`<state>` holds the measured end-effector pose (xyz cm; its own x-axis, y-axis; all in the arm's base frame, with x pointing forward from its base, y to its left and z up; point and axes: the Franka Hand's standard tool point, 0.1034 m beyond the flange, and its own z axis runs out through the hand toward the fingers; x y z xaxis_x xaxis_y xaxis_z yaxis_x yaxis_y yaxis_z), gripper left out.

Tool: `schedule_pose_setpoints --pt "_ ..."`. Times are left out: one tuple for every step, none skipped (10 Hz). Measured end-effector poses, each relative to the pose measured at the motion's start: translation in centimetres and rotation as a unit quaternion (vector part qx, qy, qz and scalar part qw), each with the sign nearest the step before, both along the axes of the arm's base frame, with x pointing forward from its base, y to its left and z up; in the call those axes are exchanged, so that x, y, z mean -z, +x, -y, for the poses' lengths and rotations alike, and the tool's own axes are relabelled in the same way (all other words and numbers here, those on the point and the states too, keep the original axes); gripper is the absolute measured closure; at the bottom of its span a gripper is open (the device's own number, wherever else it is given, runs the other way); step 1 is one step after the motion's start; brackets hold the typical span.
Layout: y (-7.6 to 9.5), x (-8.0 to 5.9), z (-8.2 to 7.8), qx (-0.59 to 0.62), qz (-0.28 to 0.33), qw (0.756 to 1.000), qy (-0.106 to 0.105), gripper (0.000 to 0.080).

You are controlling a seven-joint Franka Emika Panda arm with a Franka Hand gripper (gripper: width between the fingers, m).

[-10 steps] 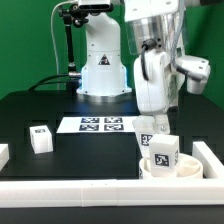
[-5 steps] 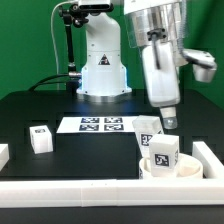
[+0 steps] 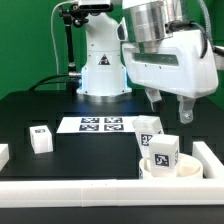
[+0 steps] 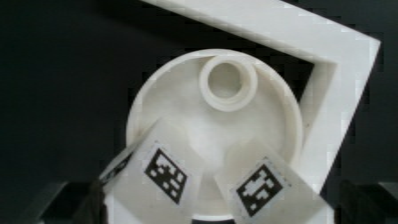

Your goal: Assemble stool

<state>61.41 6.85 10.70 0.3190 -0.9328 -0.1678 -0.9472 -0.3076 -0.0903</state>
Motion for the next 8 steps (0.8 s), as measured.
schedule_pose_setpoints --pt "0.00 0.00 0.01 -0.037 0.007 0.999 -0.001 0.0151" --pt "0.00 0.01 0.02 -0.062 0.012 0.998 -0.002 0.0151" --pt "0.00 0.01 0.06 -0.105 0.020 0.994 -0.004 0.0151" --pt "0.00 0.01 0.08 -0.143 0.027 0.989 -0.005 0.0151" --pt "-0.01 0.00 0.25 -0.206 0.035 0.978 -0.017 0.0151" --pt "-0.01 -0.04 0.44 -0.275 0.041 0.960 -0.032 0.0151" --pt "-0.04 -0.06 0.52 -0.322 0.043 0.945 -0.041 0.0151" --pt "0.10 -0.23 0.57 -0.363 0.047 0.929 -0.048 0.0151"
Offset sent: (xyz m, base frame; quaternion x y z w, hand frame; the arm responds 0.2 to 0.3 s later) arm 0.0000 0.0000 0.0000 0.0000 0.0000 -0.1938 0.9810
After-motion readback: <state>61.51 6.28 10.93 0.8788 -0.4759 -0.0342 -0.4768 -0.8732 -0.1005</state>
